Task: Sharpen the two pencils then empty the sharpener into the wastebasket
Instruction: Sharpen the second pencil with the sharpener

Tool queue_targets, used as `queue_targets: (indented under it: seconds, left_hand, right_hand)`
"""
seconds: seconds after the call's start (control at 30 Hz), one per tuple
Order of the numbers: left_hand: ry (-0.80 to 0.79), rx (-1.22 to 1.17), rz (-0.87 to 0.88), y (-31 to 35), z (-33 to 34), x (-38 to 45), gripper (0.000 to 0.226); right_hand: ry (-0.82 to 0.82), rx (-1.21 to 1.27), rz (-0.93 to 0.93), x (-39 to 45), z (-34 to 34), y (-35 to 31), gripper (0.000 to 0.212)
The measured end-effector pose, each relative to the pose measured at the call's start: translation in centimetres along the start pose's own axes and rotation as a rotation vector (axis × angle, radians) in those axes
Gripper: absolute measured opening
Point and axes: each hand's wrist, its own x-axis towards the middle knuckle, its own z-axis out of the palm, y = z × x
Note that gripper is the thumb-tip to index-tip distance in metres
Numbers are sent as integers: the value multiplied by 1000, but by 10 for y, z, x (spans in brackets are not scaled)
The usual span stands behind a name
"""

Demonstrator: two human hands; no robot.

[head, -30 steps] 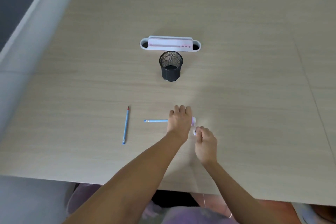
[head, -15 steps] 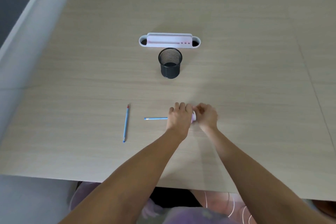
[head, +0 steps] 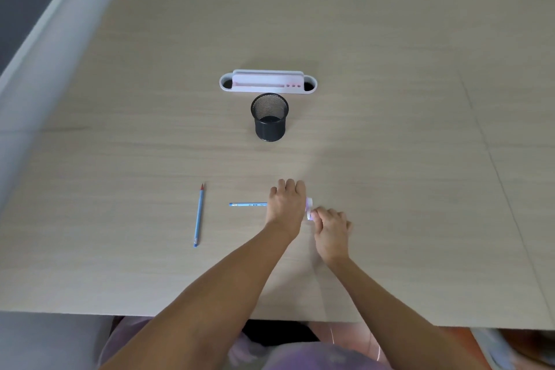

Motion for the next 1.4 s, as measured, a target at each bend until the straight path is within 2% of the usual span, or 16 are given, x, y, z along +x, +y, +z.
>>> queue_targets:
  seconds: [0.07, 0.13, 0.27, 0.37, 0.43, 0.53, 0.63, 0.7, 0.83, 0.97, 1.17, 1.27, 1.4]
  left_hand:
    - [-1, 16, 8, -1, -2, 1, 47]
    - [-27, 23, 44, -4, -4, 1, 55]
    - [-142, -89, 172, -16, -17, -1, 95]
    - [-250, -430, 207, -32, -35, -7, 117]
    - [-286, -598, 156, -46, -43, -10, 112]
    - [-293, -502, 94, -63, -42, -11, 80]
    - [-274, -406, 51, -65, -32, -13, 47]
    - [-252, -451, 16, -63, -23, -12, 38]
    - [-283, -599, -26, -71, -14, -8, 24]
    - [-363, -631, 18, -82, -10, -5, 19]
    - [-314, -614, 57, -87, -6, -7, 23]
    - [-261, -663, -4, -90, -2, -9, 26]
    - [-207, -699, -113, -89, -1, -13, 40]
  right_hand:
    - [-44, -12, -4, 2, -3, 0, 25]
    - [-102, -3, -22, 4, -8, 0, 24]
    - [-198, 181, -118, 12, -29, 4, 12]
    - [-275, 215, -201, 17, -50, 2, 48]
    - [-304, 209, -267, 20, -60, -7, 67]
    - [-335, 167, -373, 26, -64, -26, 77]
    - [-335, 65, -425, 30, -62, -42, 58]
    - [-315, 21, -420, 30, -63, -47, 46]
    - [-300, -19, -419, 29, -64, -49, 40]
    - [-310, -42, -424, 29, -66, -54, 38]
    - [-321, -70, -424, 29, -67, -56, 38]
    - [-324, -72, -427, 29, -67, -57, 38]
    - [-315, -84, -425, 28, -67, -57, 38]
